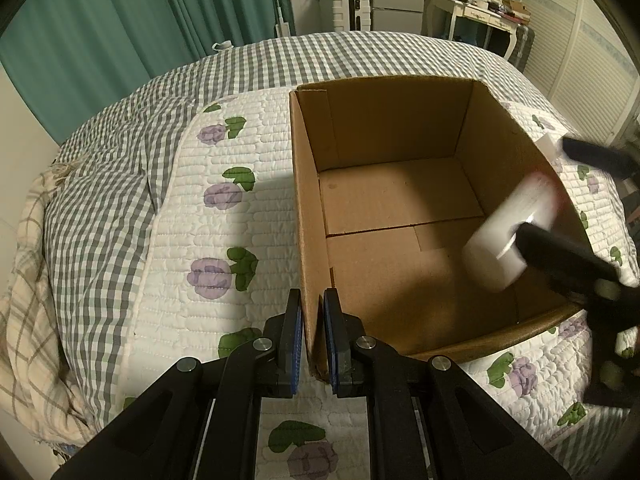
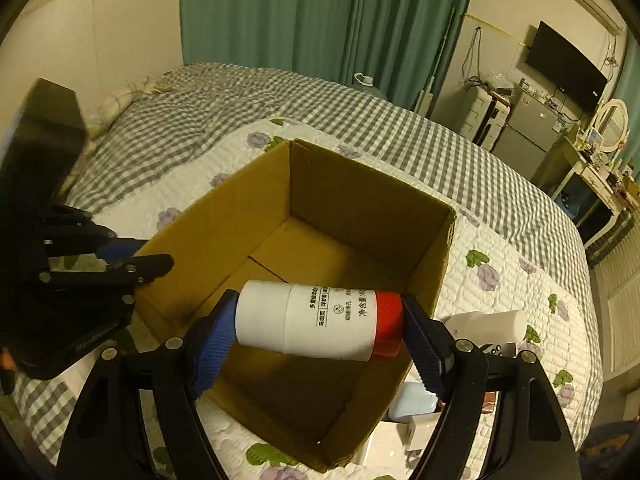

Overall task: Organize rigid objects
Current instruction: 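Lift the bottle with the right gripper and drop it into the box, then grasp a white square charger with the right gripper and lift it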

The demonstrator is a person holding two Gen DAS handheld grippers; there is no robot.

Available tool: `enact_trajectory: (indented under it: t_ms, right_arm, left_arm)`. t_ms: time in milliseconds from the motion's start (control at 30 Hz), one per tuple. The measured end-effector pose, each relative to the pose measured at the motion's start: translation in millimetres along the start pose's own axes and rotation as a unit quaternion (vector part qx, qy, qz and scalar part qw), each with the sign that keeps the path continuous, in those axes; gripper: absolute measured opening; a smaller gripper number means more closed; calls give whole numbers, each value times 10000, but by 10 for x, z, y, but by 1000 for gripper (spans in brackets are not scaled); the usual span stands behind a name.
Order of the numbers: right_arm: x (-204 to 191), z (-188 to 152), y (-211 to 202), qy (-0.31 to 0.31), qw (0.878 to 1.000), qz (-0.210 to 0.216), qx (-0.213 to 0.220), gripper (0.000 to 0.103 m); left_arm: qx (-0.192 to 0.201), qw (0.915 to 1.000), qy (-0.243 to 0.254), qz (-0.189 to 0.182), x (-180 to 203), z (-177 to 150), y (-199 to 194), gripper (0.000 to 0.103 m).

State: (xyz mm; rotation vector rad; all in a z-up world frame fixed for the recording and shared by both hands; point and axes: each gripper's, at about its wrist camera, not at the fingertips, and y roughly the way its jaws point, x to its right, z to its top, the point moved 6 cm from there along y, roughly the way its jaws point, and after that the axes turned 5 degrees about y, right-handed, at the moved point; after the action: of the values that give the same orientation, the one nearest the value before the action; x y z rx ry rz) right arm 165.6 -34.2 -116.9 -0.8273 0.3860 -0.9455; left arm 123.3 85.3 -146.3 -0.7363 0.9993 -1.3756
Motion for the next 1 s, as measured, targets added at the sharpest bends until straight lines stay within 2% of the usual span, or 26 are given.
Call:
enact_trajectory:
  t_ms: [33,67,267,500,567,767,900,1000]
  right_arm:
    - [18,18,-54,16,9999,-26,110,94]
    - [44,34,-138,23,9997,-73,242,98]
    - [345,70,-582,135,9976,-330,593,100]
    - [906,-129,-908,463,9909,-1054,692,101]
    - [1015,-254,-888,527,9903,-1141,589,101]
    - [1220,-781,-514,793,9887,-1268,-84,101]
    - [1216,-1146,-233,1100,9880,-939,-542,101]
    - [1158,-1326,-14,1138,9862,-871,-831,101]
  left_arm:
    - [0,10000,2,5,-1,-3,-1,10]
    - [-50,9999,-6,-125,16,-14,13,10]
    - [-37,10000,42,16,14,-11,14,10]
    - [-34,10000,25,20,6,-13,4,10]
    - [-32,10000,22,23,-1,-12,5,10]
    - [-31,10000,18,28,1,-27,-16,10]
    - [-27,10000,17,31,1,-34,-18,10]
    - [-25,10000,21,33,-1,-34,-19,10]
